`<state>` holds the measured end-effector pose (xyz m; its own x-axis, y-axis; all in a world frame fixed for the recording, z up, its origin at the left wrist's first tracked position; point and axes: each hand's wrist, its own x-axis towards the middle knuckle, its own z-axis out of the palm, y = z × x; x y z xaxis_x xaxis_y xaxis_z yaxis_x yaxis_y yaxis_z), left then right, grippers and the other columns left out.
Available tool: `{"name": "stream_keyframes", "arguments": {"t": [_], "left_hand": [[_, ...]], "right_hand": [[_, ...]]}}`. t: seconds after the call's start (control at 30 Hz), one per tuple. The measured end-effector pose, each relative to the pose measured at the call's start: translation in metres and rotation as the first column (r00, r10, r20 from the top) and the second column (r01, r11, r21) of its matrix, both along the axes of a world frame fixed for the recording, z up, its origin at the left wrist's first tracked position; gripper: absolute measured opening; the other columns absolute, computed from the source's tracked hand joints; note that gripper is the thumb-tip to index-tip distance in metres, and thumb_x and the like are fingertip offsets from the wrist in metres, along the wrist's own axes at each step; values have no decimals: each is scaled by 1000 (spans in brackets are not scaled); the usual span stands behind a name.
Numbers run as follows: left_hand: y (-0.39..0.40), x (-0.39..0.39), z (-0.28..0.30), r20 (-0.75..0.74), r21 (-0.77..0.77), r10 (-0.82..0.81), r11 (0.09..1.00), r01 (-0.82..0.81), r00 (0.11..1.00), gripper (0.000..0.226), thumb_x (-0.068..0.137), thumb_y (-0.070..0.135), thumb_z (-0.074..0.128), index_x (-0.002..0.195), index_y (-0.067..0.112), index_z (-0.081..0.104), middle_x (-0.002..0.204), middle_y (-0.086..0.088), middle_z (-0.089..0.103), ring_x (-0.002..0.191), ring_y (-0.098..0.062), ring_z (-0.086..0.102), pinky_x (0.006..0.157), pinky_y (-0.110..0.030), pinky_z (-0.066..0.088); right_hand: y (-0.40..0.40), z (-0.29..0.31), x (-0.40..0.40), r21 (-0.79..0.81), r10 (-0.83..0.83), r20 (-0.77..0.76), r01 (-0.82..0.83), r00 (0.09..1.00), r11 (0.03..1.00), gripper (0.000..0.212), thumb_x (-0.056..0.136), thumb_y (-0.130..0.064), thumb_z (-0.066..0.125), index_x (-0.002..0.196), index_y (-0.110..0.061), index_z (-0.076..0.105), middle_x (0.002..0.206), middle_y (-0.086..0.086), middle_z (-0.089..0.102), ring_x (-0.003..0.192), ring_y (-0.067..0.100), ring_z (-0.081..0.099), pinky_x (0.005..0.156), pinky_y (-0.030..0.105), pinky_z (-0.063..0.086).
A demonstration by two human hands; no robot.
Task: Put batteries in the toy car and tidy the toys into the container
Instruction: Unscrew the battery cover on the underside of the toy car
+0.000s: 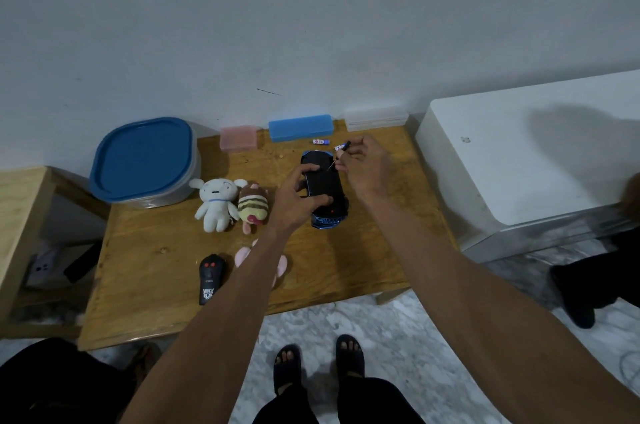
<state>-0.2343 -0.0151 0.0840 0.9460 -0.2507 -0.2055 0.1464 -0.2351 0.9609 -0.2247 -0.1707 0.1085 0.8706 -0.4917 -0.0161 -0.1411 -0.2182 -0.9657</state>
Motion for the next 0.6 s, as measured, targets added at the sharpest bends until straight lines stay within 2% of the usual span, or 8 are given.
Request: {"name": "stream_keyframes", "arguments": {"t": [0.13, 0.27, 0.43, 0.5, 0.6], "left_hand": [[-1, 0, 0, -16, -6, 19, 1000, -19, 1000, 62, 74, 5, 83, 125, 28, 56, 126, -8, 62, 113, -24, 62, 85, -48, 61], [-2, 1, 0, -47, -19, 30, 999, -31, 998, 62, 74, 5, 83, 125, 26, 55, 125, -8, 62, 113, -25, 63, 85, -48, 62], [-4, 3, 1, -47, -13, 21, 1000, -22, 999, 62, 73, 8, 84, 123, 29, 55, 124, -6, 63, 112, -24, 64, 86, -49, 61], [-4, 3, 2, -52, -17, 28, 999, -28, 998, 62, 73, 8, 84, 123, 29, 55, 123, -4, 63, 112, -24, 64, 86, -49, 61], [-5, 3, 2, -55, -22, 49, 998, -50, 997, 62, 74, 9, 84, 123, 30, 54, 124, -5, 62, 112, -24, 64, 86, -49, 61]], "right_hand": [[1, 0, 1, -124, 77, 14, -75, 997, 989, 20, 93, -7, 69, 106, -19, 61, 101, 6, 67, 89, 19, 71, 71, 32, 64], [2, 0, 2, -208, 127, 40, -116, 991, 971, 32, 91, -9, 70, 117, -21, 55, 96, 0, 70, 87, 14, 71, 72, 38, 64], [4, 4, 1, -345, 145, 119, -96, 982, 934, 21, 89, -16, 74, 106, -15, 61, 94, -4, 66, 87, 8, 66, 73, 29, 62], [5, 4, 3, -355, 133, 147, -73, 980, 932, 19, 87, -17, 76, 100, -15, 63, 91, -5, 64, 86, 10, 64, 72, 31, 61], [4, 3, 7, -342, 100, 158, -40, 982, 939, 12, 87, -12, 75, 95, -12, 66, 88, -8, 65, 80, 1, 63, 75, 30, 61]]}}
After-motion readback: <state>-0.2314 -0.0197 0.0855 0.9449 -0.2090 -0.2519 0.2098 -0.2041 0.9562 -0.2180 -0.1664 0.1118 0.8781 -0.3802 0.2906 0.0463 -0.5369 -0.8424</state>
